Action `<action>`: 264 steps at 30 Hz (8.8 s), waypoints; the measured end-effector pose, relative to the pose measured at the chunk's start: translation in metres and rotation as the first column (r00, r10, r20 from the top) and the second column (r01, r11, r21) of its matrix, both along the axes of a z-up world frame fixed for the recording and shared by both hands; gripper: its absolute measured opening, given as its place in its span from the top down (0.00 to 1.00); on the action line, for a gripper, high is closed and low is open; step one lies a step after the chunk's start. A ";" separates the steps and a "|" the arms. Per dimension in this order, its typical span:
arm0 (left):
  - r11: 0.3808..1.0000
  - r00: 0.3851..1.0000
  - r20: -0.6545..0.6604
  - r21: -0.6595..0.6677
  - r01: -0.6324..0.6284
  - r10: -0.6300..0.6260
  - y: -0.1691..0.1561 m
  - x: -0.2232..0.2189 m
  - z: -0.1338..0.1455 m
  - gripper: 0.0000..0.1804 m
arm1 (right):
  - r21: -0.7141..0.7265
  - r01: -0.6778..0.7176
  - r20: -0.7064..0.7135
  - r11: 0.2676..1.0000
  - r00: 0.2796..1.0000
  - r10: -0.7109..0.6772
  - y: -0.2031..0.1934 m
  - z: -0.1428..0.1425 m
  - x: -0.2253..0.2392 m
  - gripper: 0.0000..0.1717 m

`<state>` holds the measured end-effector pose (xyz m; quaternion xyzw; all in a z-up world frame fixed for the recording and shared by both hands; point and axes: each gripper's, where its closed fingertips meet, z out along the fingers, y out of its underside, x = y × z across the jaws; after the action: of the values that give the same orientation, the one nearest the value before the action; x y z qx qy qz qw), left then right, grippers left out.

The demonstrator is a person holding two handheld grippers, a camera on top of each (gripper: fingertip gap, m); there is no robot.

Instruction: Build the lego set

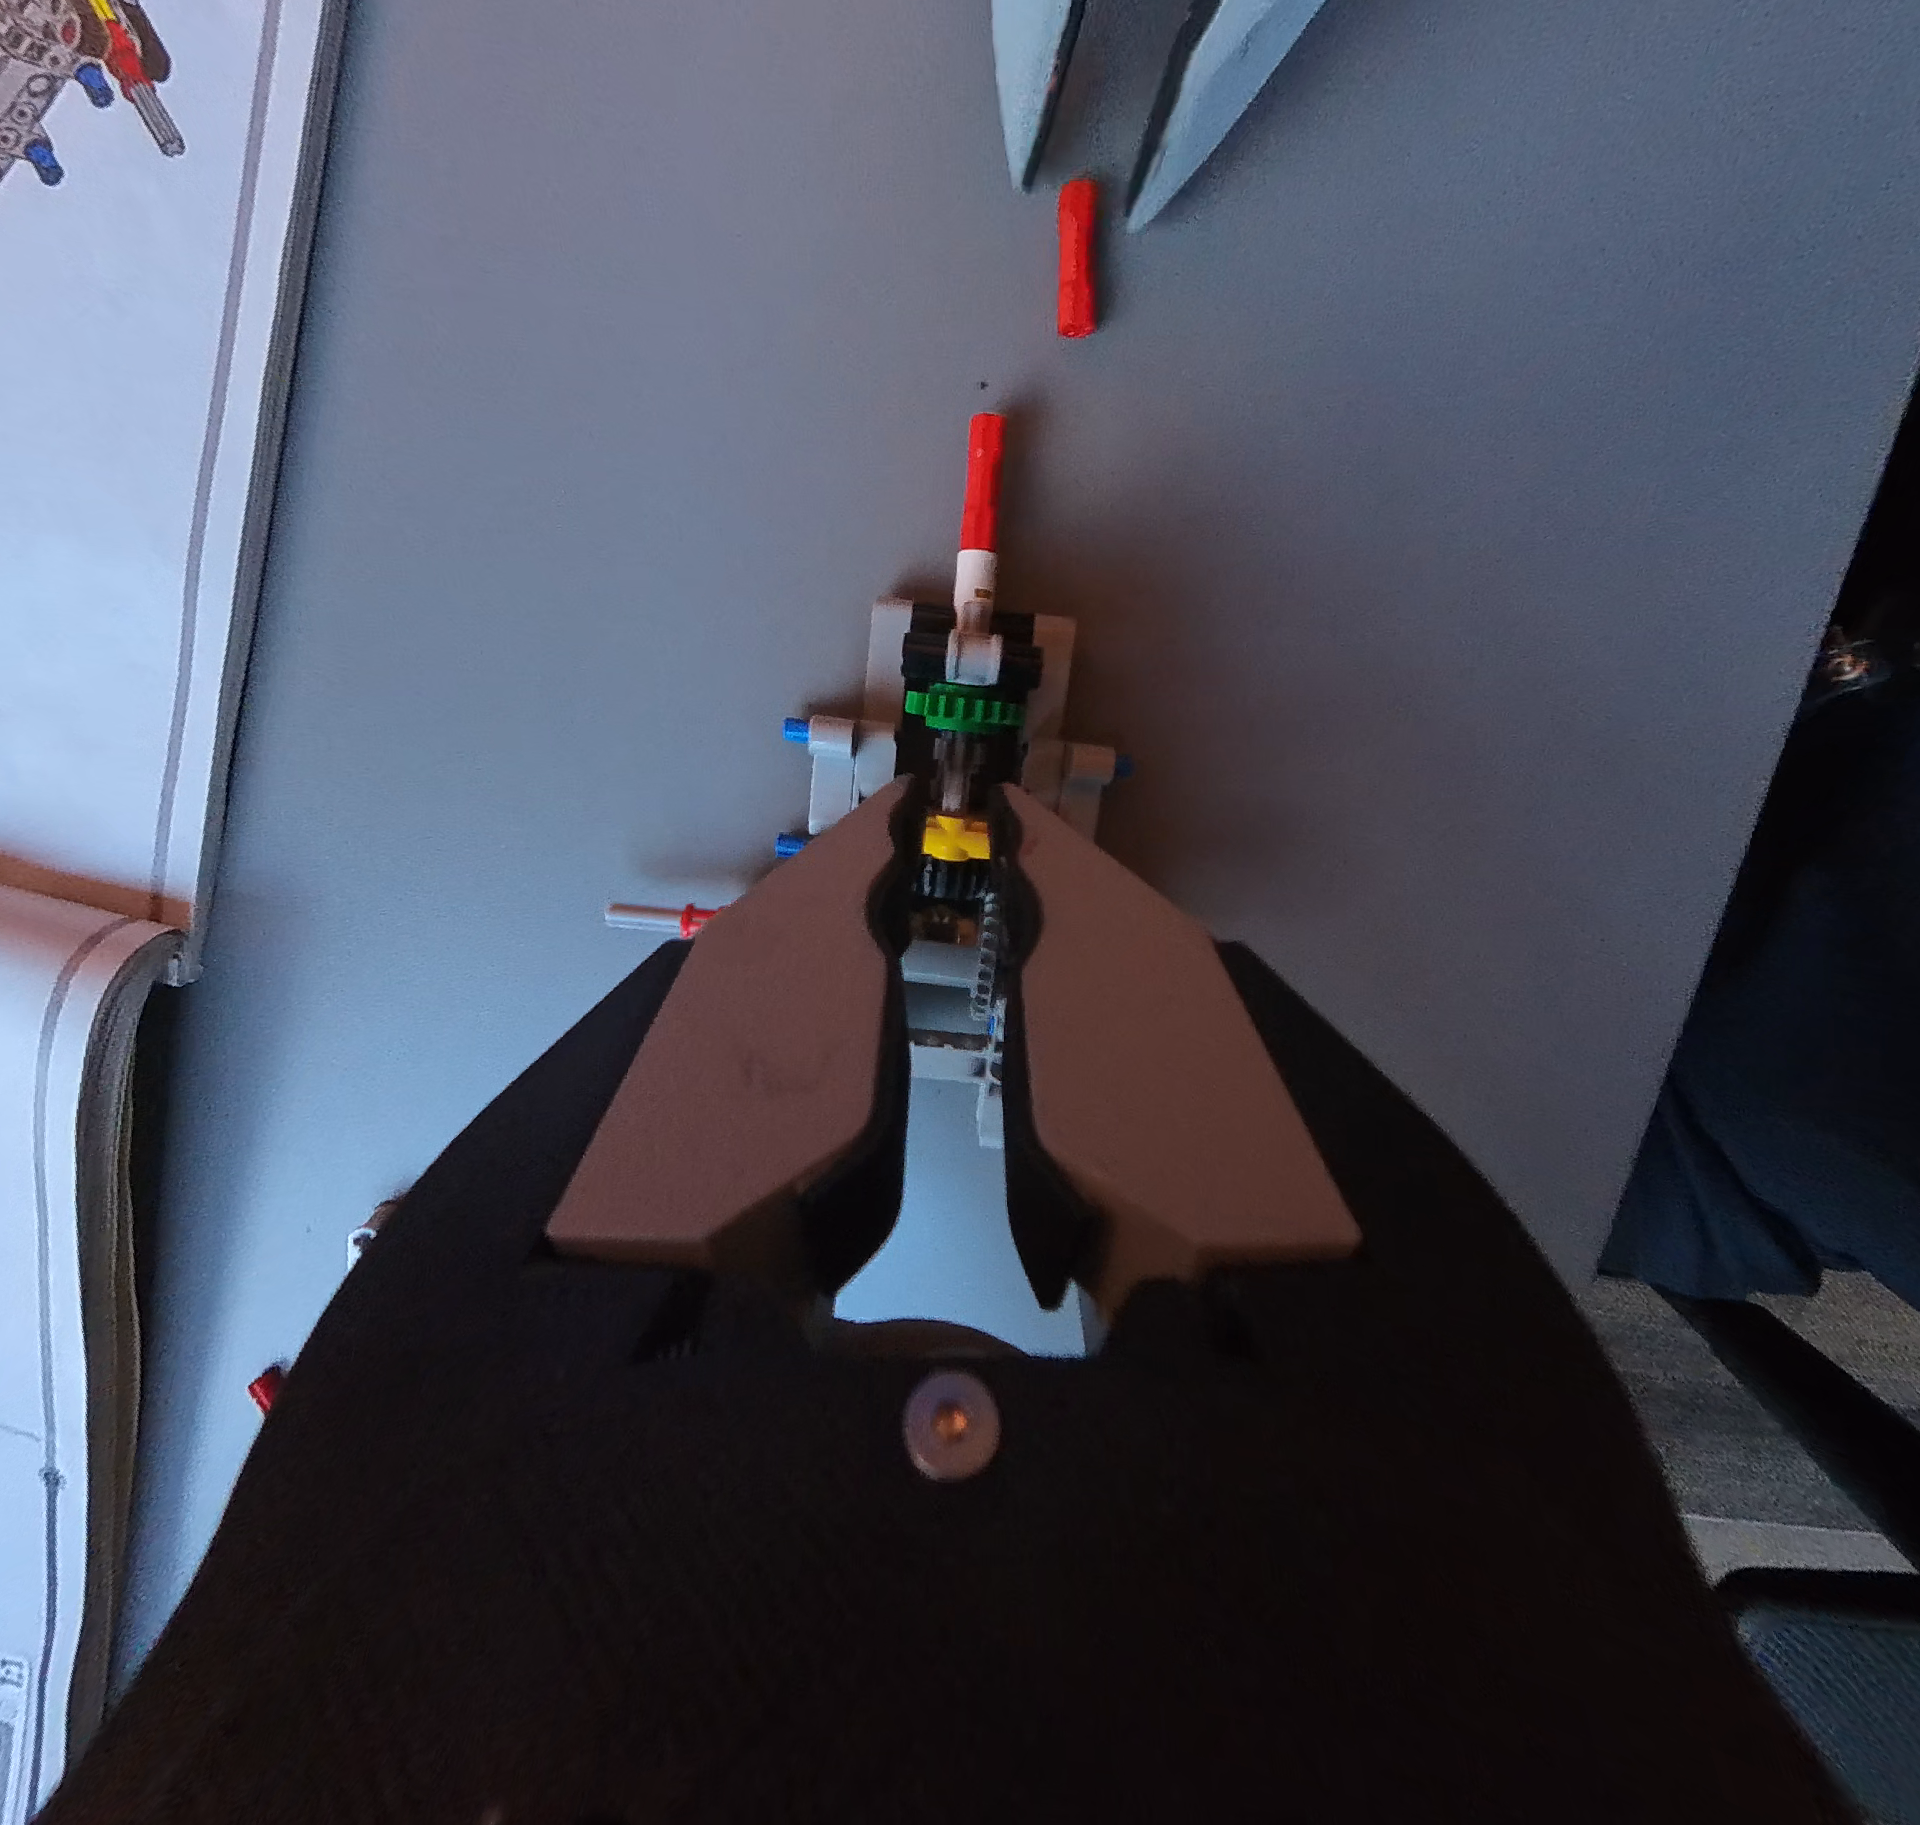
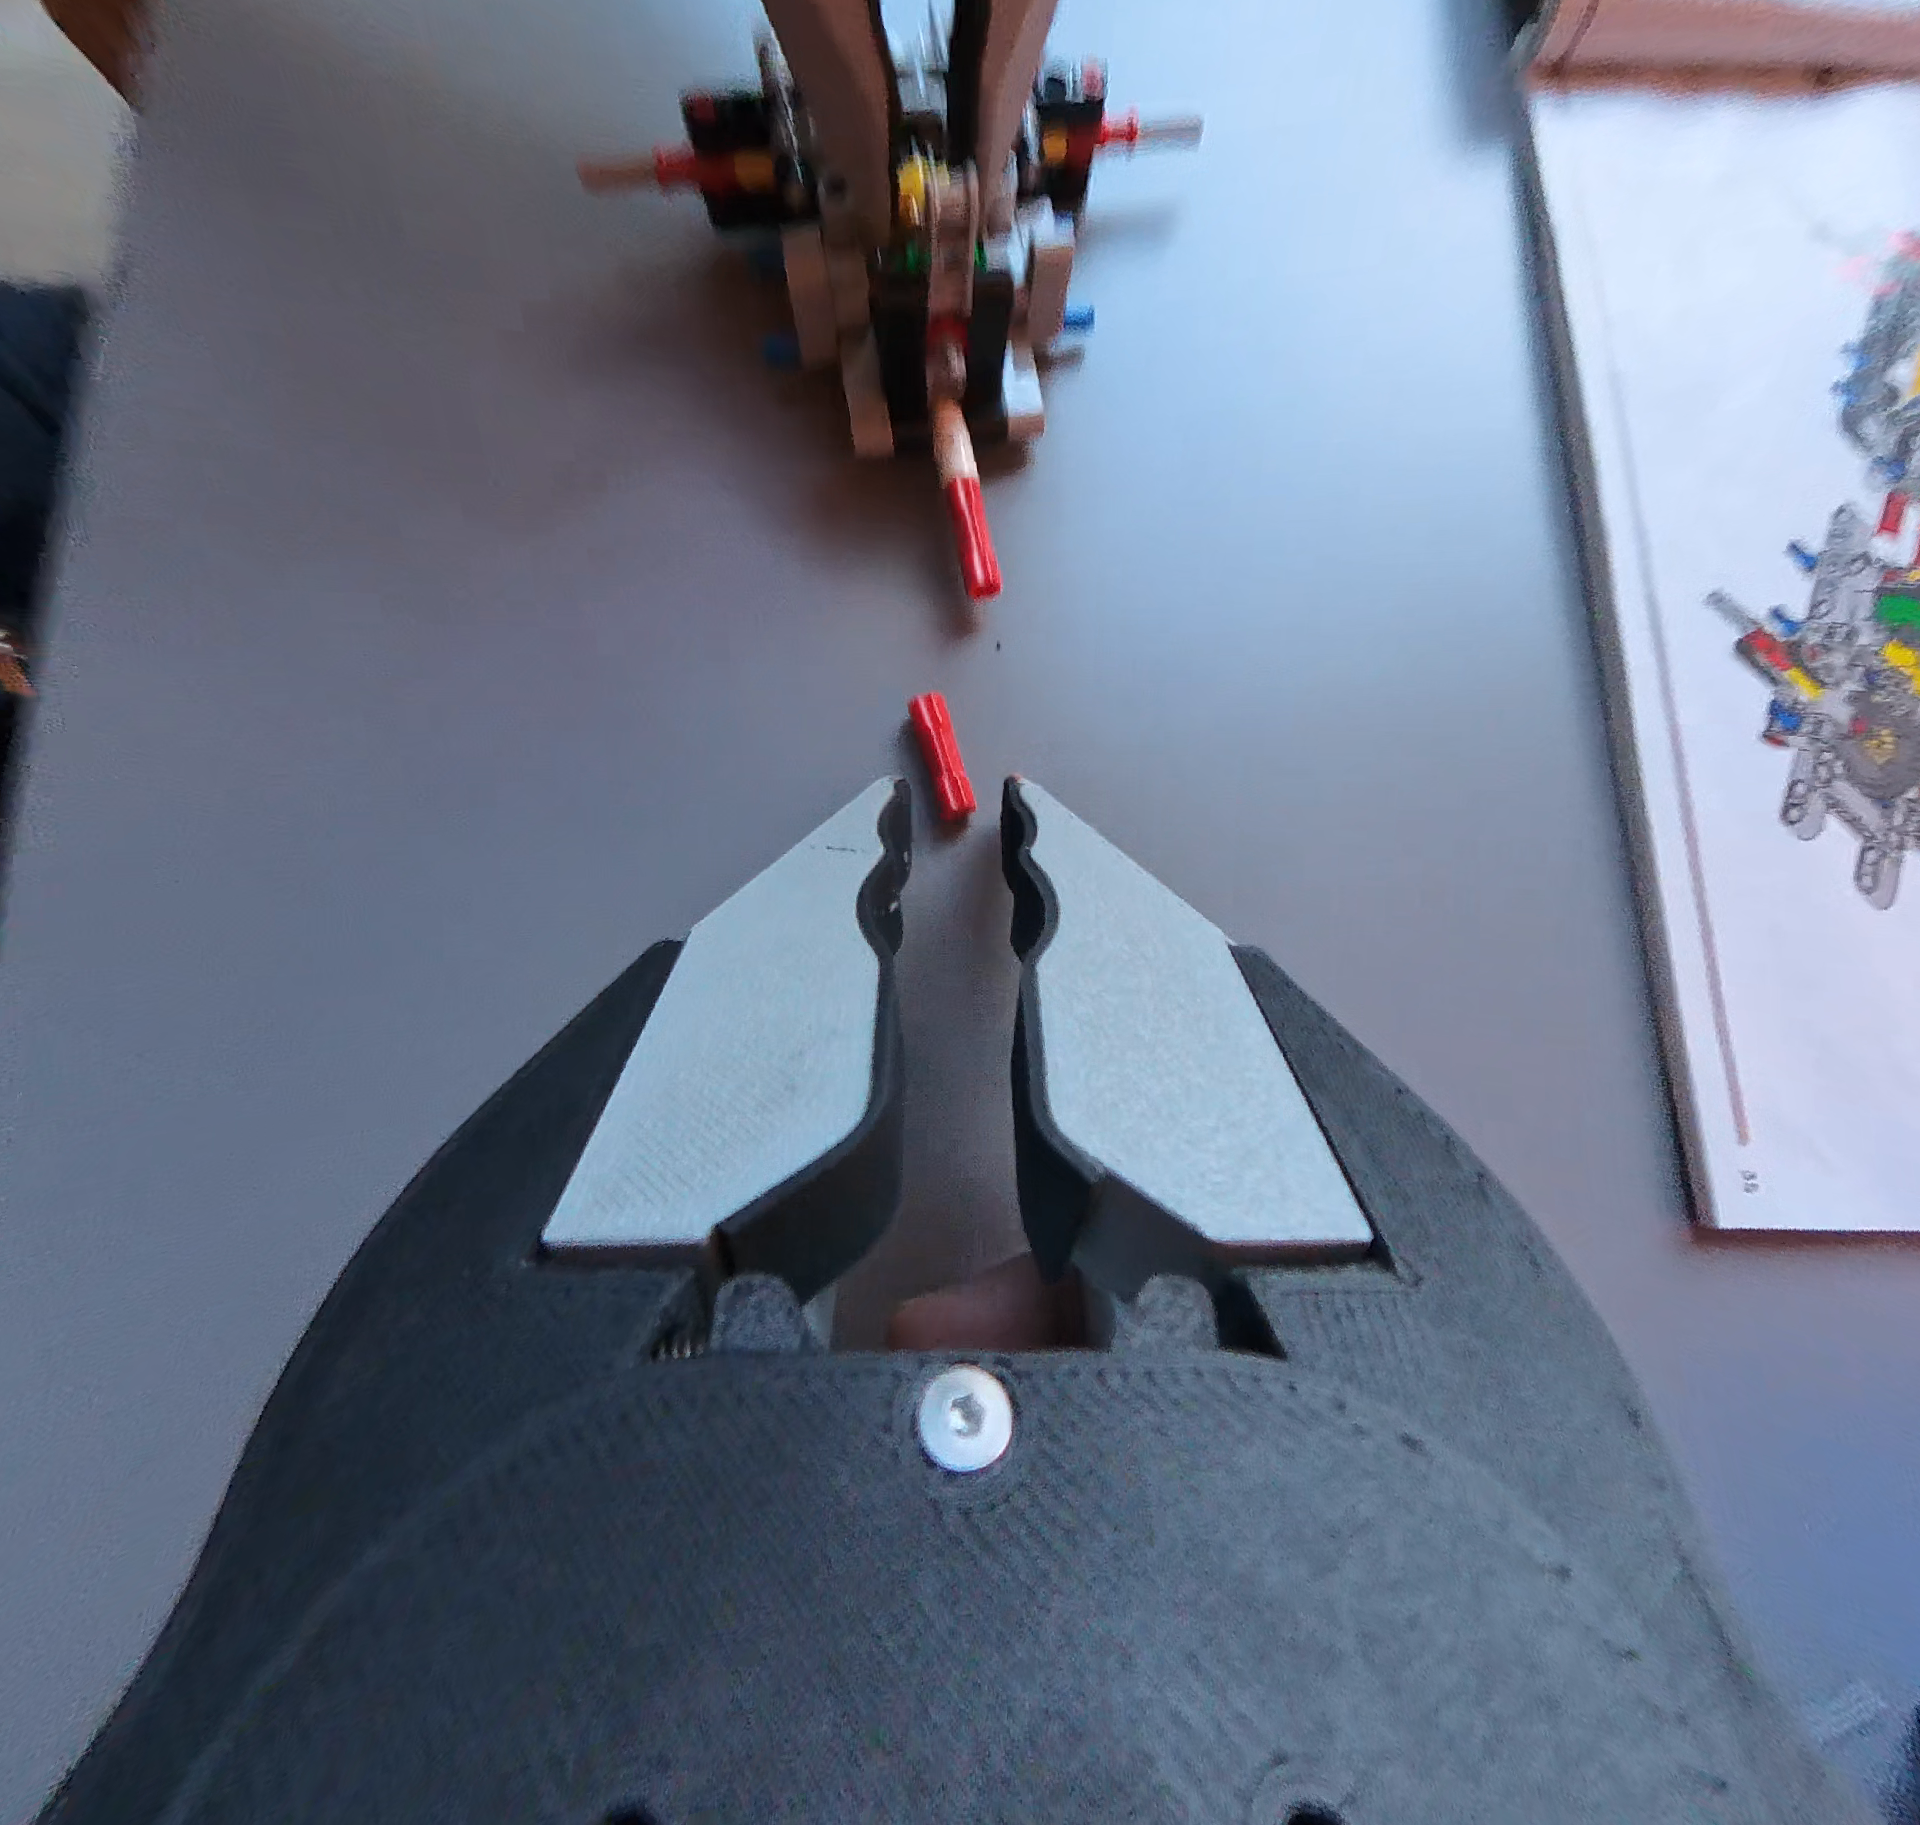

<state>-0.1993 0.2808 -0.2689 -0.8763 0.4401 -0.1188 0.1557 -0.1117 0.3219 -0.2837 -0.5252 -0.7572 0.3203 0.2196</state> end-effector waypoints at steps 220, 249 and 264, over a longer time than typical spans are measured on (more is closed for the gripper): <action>0.967 0.917 0.379 0.253 0.029 -0.126 0.001 0.057 0.019 0.97 | 0.370 0.088 -0.349 0.925 0.936 0.051 -0.037 0.035 -0.036 0.98; 0.969 0.924 0.374 0.246 -0.020 -0.076 0.004 0.047 0.023 0.93 | 0.365 0.091 -0.350 0.927 0.936 0.046 -0.035 0.036 -0.036 0.98; 0.977 0.976 0.216 0.199 -0.070 0.026 0.003 -0.001 0.010 0.92 | 0.457 0.099 -0.298 0.884 0.953 0.047 -0.011 0.021 -0.045 0.98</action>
<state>-0.2007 0.2842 -0.2593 -0.8483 0.4094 -0.1617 0.2945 -0.1567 0.3114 -0.2629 -0.4122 -0.7625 0.2018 0.4561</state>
